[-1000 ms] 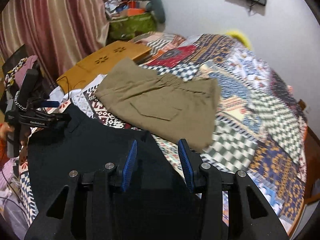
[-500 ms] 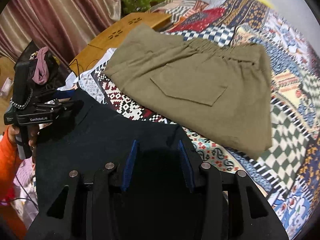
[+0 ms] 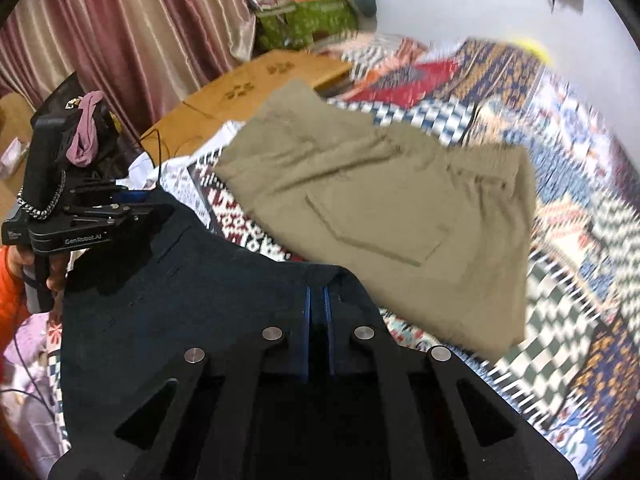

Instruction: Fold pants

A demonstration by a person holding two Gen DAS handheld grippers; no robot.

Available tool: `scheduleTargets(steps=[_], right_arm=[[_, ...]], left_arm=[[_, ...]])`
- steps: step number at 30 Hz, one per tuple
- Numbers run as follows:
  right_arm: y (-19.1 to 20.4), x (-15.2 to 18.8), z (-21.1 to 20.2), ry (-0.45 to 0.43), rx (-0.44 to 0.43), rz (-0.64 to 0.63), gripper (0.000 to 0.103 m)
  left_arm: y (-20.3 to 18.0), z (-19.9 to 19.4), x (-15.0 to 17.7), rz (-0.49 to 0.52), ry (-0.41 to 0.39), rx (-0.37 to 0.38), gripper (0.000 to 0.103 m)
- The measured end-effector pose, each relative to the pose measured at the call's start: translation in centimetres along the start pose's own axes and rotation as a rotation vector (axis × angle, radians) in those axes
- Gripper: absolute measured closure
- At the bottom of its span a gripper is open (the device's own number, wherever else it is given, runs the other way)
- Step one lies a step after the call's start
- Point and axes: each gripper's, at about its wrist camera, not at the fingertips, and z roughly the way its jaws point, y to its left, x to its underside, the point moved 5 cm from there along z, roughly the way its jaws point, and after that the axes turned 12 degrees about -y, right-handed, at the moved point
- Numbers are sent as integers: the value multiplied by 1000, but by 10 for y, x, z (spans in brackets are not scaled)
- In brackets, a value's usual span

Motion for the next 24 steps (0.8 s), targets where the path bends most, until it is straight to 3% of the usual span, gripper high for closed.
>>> scheduleTargets(steps=[6,11,15,17,20,24], right_arm=[[-8,3,18,35,57,-15,98],[-12,4,13,78,29,22,97],[-21,-2,-25,23,51,66,91],[-25,-3,-48,-19,92,57,85],[-35,1,-90,-91,141,76,75],[-48,17,-150,-155,236,114,73]], left_arm=[[-1,9,-5,56,3,-37,79],[-2,6,-10,41,29,-36,76],[7,-20,-21,-8,-8,-29,75],[11,-36,-27,-25,-40,-29,73],[16,-65,-33,-41,-93,-44,61],[19,-96,-26,-55,-118,-58,59]])
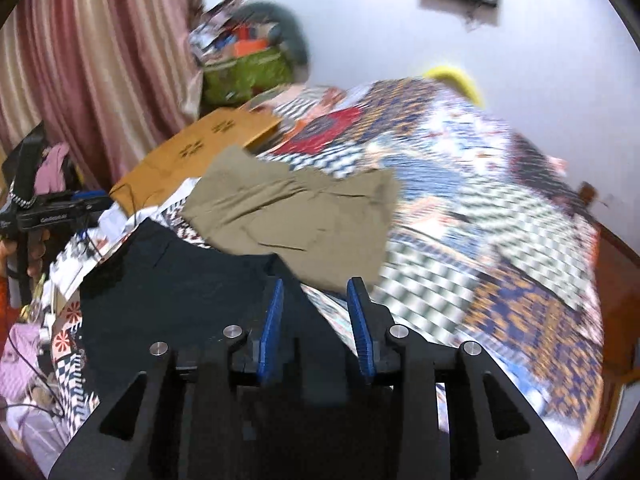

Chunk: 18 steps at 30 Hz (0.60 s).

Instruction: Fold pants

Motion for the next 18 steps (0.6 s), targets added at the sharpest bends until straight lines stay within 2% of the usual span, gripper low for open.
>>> scheduleTargets(steps=[3,6,8,12,18], right_arm=[[-24,11,-43,-37,114,15,72],[-49,27,-79,-61,213,60,65],[-60,39,-97,-65,261,98,64],[-87,72,-135,-59,354,188,64],[-112,126,-175,2,478,293,63]], left_arm=[[3,-16,14,-7,6,-18,55],[5,-26,34,-26,31,-28,52],[6,-29,48,-46,53,-32,47],[11,-30,78,-94,114,-45,46],[7,-26,100,-161,152,-17,46]])
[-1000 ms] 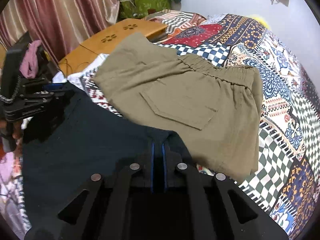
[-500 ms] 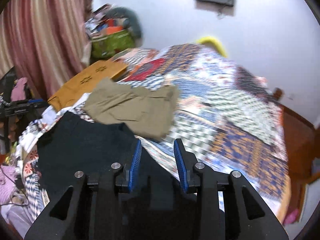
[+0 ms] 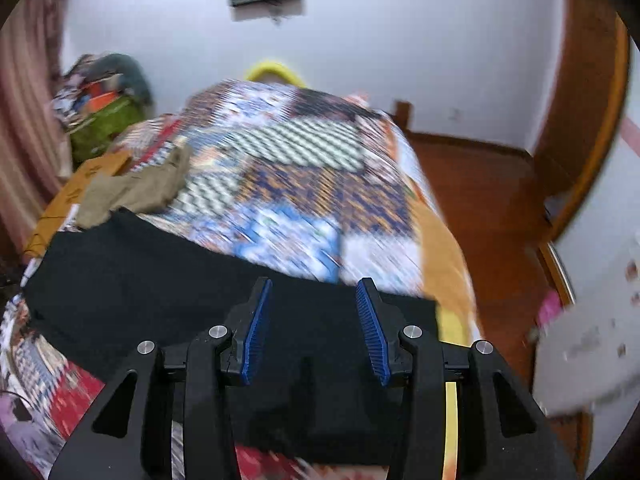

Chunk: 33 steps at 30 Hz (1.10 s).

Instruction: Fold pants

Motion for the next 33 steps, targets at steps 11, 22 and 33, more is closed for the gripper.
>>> scheduleTargets(steps=[11,22,33], right_arm=[[-65,64,-33,77,121,183,54],[-91,109,-24,154,95,335,53],[-83,124,-6,166,63,356,64]], left_arm=[[-4,28,15,54,50,-114,46],[-25,28,12,171,-5,-166,80],[-28,21,9,157,-33,-180,82]])
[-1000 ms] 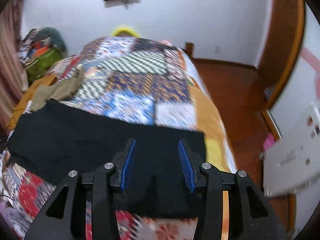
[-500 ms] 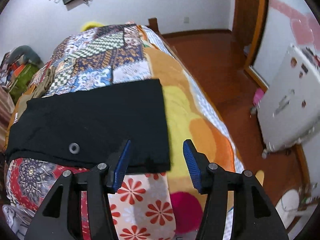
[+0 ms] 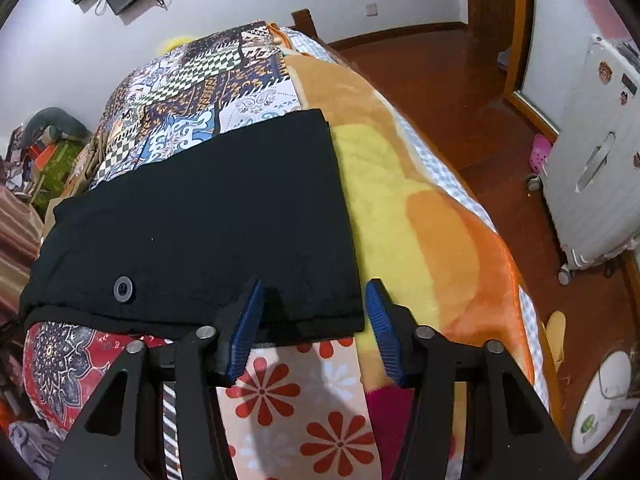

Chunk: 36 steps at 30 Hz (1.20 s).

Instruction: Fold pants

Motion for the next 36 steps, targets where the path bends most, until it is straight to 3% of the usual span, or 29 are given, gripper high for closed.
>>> scheduleTargets(steps=[2,5,10,14,19,29,36], right_arm=[[0,-1,-1,-15,14,-16,75],[3,-2,-1,-22,-1,-28,85],[14,-12,-15,-108,22,-87,88],[16,-21,-18,-127,90,-187,89],[14,-27,-25,-151,120,-214,90],[7,0,2,-26,118,-202,90],[7,8,11,25,109,-200,88]], left_arm=[[0,-2,-1,2,-6,-1,82],[-1,-5,-4,0,-14,3,83],[-2,-23,-21,4,-71,23,86],[0,-36,-36,-8,-105,38,87],[10,-49,-37,-32,-119,46,88],[16,-10,20,-37,23,28,87],[16,-11,25,-18,4,43,83]])
